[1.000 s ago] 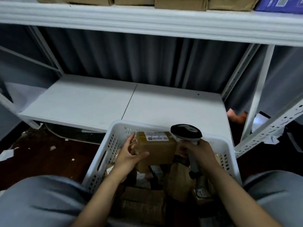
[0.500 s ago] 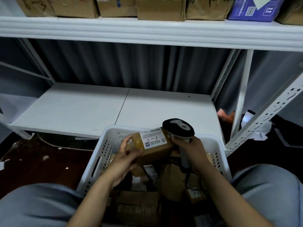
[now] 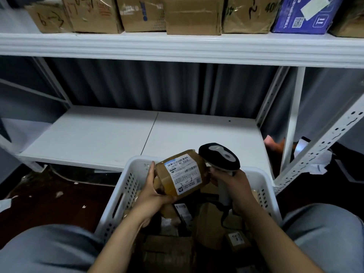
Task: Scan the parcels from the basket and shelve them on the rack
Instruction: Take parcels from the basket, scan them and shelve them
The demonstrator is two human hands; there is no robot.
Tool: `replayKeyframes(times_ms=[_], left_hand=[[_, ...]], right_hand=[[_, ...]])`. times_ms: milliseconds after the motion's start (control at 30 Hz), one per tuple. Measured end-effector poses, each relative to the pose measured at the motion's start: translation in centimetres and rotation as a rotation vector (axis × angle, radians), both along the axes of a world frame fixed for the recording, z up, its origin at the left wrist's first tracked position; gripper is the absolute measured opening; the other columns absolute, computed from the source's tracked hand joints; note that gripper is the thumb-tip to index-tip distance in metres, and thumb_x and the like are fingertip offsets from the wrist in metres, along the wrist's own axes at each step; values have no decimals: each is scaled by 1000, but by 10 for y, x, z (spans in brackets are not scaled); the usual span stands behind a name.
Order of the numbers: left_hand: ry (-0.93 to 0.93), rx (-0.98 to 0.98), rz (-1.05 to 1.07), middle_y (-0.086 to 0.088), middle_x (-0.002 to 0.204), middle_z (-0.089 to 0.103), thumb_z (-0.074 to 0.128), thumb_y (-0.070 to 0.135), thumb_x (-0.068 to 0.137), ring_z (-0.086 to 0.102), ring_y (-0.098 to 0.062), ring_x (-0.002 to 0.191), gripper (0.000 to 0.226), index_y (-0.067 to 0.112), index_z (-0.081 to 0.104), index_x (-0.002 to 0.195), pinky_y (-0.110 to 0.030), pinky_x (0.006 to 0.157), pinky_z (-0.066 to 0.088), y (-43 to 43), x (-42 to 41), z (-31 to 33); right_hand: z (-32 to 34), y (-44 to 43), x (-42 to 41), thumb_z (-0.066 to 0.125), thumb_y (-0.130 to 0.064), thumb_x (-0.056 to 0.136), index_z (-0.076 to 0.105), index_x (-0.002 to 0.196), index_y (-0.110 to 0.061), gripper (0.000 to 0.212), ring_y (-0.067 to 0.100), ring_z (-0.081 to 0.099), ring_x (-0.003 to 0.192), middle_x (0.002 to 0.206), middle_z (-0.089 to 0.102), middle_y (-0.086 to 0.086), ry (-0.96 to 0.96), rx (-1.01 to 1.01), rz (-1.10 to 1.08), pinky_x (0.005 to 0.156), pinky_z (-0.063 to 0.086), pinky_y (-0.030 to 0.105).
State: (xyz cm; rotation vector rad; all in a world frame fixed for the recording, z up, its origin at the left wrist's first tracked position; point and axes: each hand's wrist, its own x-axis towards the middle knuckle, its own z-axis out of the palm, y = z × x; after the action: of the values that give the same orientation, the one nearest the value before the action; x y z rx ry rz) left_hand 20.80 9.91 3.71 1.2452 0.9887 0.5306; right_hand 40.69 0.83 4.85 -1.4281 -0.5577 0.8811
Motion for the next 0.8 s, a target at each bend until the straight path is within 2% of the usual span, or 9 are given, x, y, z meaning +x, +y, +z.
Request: replayKeyframes(times_ms=[67,133,200,267,400,467,567,700,800], left_hand=[[-25,31,-20,19,120,49,74,-13,71,53,5,95,112,34,11,152,-14,73,53,-4,4,2],[-90,-14,6,18,128,53,75,5,73,57,-5,108,97,40,23,147,-26,84,55,-5,5,1],[-150,-101,61,10,127,60,70,20,77,58,-17,115,73,45,37,138,-36,87,55,-5,6,0],[-121,-81,86,-2,125,64,66,16,86,62,-21,112,59,45,42,131,-32,78,55,-2,7,-5],[-34,-33,104,-8,115,68,71,4,81,67,-20,103,74,47,39,133,-29,78,55,3,5,-14],[26,18,113,-4,111,69,76,5,74,68,-16,98,78,49,43,130,-26,79,55,6,3,-15],[78,100,163,6,112,62,74,-1,75,62,-9,96,73,42,46,127,-20,72,51,11,-1,-13],[82,116,299,7,111,63,82,3,63,61,-18,105,73,46,47,110,-43,91,52,22,-7,-17],[80,134,328,6,113,62,85,9,57,60,-21,109,75,49,47,108,-54,96,49,29,-9,-20]], right_hand=[[-1,-2,2,70,-5,85,72,83,-21,16,20,70,77,75,75,1,22,0,-24,76,57,37],[-3,-4,3,71,-8,85,70,87,-19,11,18,70,76,77,75,-1,9,-20,-39,66,58,30],[-8,-5,4,72,-11,85,70,92,-19,11,19,70,81,86,75,1,5,-52,-48,67,57,30],[-8,-5,4,73,-13,84,71,93,-17,10,23,71,85,90,75,5,-1,-86,-36,73,57,36],[-1,-3,8,73,-12,84,71,95,-18,13,15,72,77,85,76,-1,-14,-105,33,63,58,26],[6,0,13,75,-13,83,71,89,-12,8,15,70,63,70,73,-1,-87,-168,62,58,55,29],[19,2,22,75,-17,80,68,82,-2,18,23,58,51,59,64,7,-205,-284,147,54,46,34],[43,0,27,71,-15,83,63,71,-2,19,23,52,48,56,58,11,-257,-319,253,49,42,30],[55,-3,27,68,-15,85,62,68,-1,23,23,51,47,54,57,10,-269,-313,256,47,42,29]])
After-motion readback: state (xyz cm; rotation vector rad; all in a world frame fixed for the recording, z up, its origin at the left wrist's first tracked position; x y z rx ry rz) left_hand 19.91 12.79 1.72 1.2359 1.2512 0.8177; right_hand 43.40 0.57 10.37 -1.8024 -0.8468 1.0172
